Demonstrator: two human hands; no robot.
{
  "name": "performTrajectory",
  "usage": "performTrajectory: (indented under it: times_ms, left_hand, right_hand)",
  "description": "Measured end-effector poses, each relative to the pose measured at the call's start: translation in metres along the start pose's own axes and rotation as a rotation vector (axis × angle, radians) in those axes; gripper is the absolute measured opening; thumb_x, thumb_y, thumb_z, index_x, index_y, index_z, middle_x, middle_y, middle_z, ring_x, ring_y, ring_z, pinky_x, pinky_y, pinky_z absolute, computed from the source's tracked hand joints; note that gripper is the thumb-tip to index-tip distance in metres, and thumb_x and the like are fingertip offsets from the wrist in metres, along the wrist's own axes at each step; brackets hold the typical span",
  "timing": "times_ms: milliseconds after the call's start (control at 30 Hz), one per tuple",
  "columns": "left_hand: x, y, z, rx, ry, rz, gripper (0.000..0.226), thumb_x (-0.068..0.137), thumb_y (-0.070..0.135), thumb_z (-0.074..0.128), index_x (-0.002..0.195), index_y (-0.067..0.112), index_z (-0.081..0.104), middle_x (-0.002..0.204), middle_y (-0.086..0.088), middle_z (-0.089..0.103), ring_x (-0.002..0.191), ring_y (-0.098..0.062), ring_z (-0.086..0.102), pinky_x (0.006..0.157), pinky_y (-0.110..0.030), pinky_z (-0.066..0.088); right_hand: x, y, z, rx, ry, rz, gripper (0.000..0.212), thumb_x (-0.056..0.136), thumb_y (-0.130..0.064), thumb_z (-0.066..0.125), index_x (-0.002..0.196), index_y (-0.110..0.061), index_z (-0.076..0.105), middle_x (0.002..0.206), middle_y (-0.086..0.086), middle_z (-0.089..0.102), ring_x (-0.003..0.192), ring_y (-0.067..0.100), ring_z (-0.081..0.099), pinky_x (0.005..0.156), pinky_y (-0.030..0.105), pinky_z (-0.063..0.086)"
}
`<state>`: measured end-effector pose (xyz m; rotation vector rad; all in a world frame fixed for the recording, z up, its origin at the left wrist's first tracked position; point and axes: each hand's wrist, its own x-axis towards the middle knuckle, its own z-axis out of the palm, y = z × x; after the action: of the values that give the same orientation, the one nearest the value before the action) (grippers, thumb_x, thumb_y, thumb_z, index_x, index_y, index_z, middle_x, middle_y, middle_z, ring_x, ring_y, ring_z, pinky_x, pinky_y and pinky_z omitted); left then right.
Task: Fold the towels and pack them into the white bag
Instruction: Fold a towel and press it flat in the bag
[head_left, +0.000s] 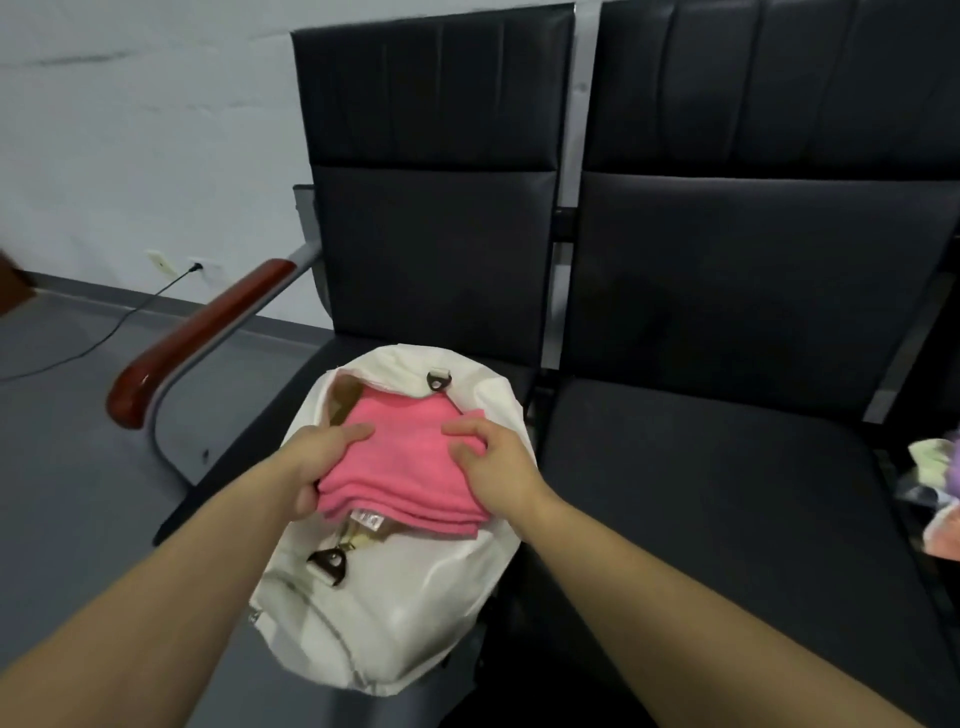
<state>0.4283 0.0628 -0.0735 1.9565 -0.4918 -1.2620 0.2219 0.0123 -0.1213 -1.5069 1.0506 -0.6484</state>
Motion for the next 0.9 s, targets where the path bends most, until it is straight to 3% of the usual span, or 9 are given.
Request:
performTrajectory:
  times_ms: [100,267,400,533,600,700,733,800,900]
  left_hand:
    - [0.026,-0.001,-0.006,0.075,0.023,0.028,0.037,0.097,0.025,0.069,0.115,-0.006,0.060,0.079,-0.021,0.074,0.062,-0.032,0.070,0.051,-0.033,0.057]
    - [0.065,0.010,-0.003,0.415,0.030,0.386,0.058,0.098,0.023,0.067,0.141,0.024,0.029,0.131,-0.003,0.048,0.115,-0.023,0.054,0.098,-0.035,0.048]
    - [0.086,0.026,-0.001,0.537,-0.062,0.397,0.043,0.101,0.013,0.059,0.139,0.032,0.054,0.134,0.003,0.044,0.112,-0.016,0.053,0.090,-0.025,0.047]
    - [0.097,0.031,0.002,0.489,-0.141,0.299,0.033,0.103,0.004,0.050,0.114,0.023,0.075,0.119,0.007,0.062,0.106,-0.015,0.063,0.088,-0.027,0.057]
    - [0.101,0.030,0.003,0.459,-0.103,0.361,0.032,0.104,0.007,0.050,0.113,0.023,0.076,0.121,0.007,0.064,0.107,-0.014,0.063,0.085,-0.021,0.054]
    - [0.111,0.026,-0.002,0.462,0.058,0.563,0.032,0.106,0.015,0.050,0.127,0.028,0.070,0.133,0.012,0.048,0.116,-0.009,0.050,0.090,-0.013,0.039]
    - [0.115,0.025,-0.004,0.503,0.074,0.597,0.032,0.106,0.015,0.051,0.129,0.029,0.068,0.137,0.012,0.045,0.122,-0.009,0.047,0.099,-0.016,0.036]
    - [0.125,0.018,-0.003,0.623,0.059,0.572,0.030,0.105,0.016,0.052,0.127,0.027,0.069,0.147,0.006,0.044,0.131,-0.015,0.046,0.112,-0.025,0.031]
    - [0.128,0.013,0.000,0.509,-0.012,0.302,0.023,0.100,0.036,0.061,0.115,0.024,0.075,0.132,-0.002,0.064,0.116,-0.021,0.060,0.111,-0.035,0.041]
  right_hand:
    - [0.021,0.000,0.014,-0.023,-0.042,0.056,0.035,0.103,-0.013,0.049,0.135,-0.021,0.061,0.128,-0.005,0.058,0.116,0.027,0.062,0.091,0.025,0.052]
    - [0.062,0.009,0.016,0.057,-0.038,0.169,0.032,0.103,-0.016,0.051,0.130,-0.023,0.065,0.122,-0.006,0.062,0.119,0.026,0.060,0.105,0.037,0.049]
    - [0.083,0.023,0.018,0.040,0.006,0.216,0.024,0.099,-0.035,0.052,0.083,-0.021,0.061,0.080,0.004,0.055,0.078,0.018,0.052,0.073,0.033,0.044]
    - [0.091,0.025,0.022,-0.039,0.094,0.149,0.042,0.101,-0.040,0.046,0.074,-0.010,0.056,0.069,0.003,0.045,0.064,0.016,0.044,0.063,0.035,0.037]
    - [0.090,0.025,0.021,0.014,0.121,0.081,0.046,0.104,-0.039,0.045,0.087,-0.001,0.065,0.068,0.004,0.050,0.062,0.020,0.049,0.062,0.035,0.043]
    - [0.092,0.021,0.018,0.120,0.115,0.008,0.040,0.108,-0.035,0.041,0.118,-0.006,0.066,0.114,-0.010,0.062,0.095,-0.015,0.058,0.075,0.007,0.048]
    - [0.096,0.020,0.019,0.118,0.103,0.005,0.043,0.108,-0.037,0.040,0.121,-0.004,0.063,0.119,-0.007,0.059,0.107,-0.015,0.052,0.082,0.007,0.048]
    - [0.105,0.022,0.027,0.058,0.079,0.095,0.057,0.104,-0.054,0.036,0.128,-0.010,0.063,0.122,0.012,0.062,0.115,0.012,0.059,0.100,0.029,0.050]
    - [0.108,0.026,0.031,0.033,0.015,0.245,0.067,0.102,-0.064,0.021,0.139,-0.022,0.059,0.135,-0.005,0.058,0.122,0.014,0.053,0.105,0.027,0.034]
